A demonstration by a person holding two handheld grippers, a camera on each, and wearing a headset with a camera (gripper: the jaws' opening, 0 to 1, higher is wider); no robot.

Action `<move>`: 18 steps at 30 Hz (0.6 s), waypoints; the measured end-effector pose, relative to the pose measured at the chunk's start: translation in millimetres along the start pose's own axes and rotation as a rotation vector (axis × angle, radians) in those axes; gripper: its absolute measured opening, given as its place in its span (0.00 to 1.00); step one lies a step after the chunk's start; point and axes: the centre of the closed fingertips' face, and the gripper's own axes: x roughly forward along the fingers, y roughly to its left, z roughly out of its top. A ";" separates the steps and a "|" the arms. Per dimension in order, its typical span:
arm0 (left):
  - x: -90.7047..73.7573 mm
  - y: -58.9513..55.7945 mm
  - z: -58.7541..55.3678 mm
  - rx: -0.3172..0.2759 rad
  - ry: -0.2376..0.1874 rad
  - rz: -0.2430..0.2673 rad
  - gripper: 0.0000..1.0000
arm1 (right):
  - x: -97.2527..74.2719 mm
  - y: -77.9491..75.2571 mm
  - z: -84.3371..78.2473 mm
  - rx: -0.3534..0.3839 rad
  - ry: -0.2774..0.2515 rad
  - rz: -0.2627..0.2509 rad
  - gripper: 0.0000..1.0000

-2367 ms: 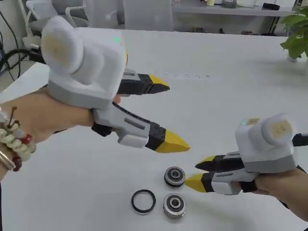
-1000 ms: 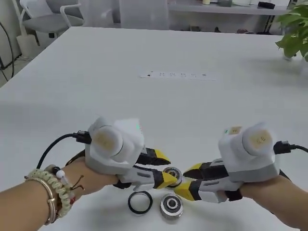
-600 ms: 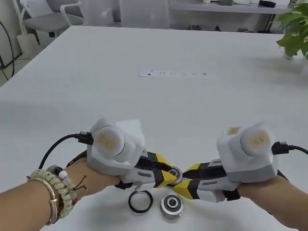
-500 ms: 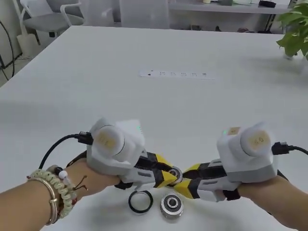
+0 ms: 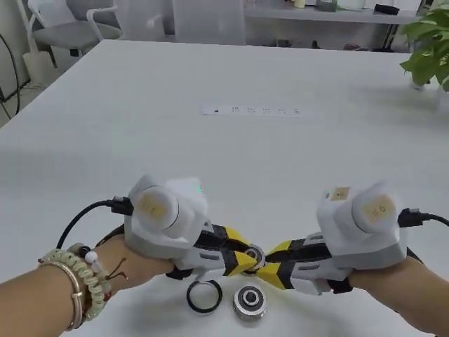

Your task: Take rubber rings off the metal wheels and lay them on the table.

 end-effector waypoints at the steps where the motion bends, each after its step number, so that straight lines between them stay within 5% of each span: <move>1: 0.0 0.1 0.2 -0.001 -0.001 0.000 0.07 | -0.3 -0.4 -0.5 -0.003 0.003 -0.001 0.08; 3: 0.1 -0.1 0.3 -0.003 -0.003 -0.002 0.07 | -1.5 -6.4 -2.2 -0.014 0.011 -0.031 0.00; 8: 0.6 0.6 0.2 -0.001 -0.003 -0.002 0.07 | -0.7 -4.2 -2.7 0.018 0.018 -0.027 0.00; 12: 0.8 0.9 0.1 0.001 -0.003 0.000 0.07 | 0.0 -8.9 -4.1 0.182 0.010 -0.036 0.00; 18: 0.4 1.5 -0.1 0.002 -0.005 0.003 0.07 | -1.2 -15.0 -5.9 0.577 -0.027 -0.031 0.00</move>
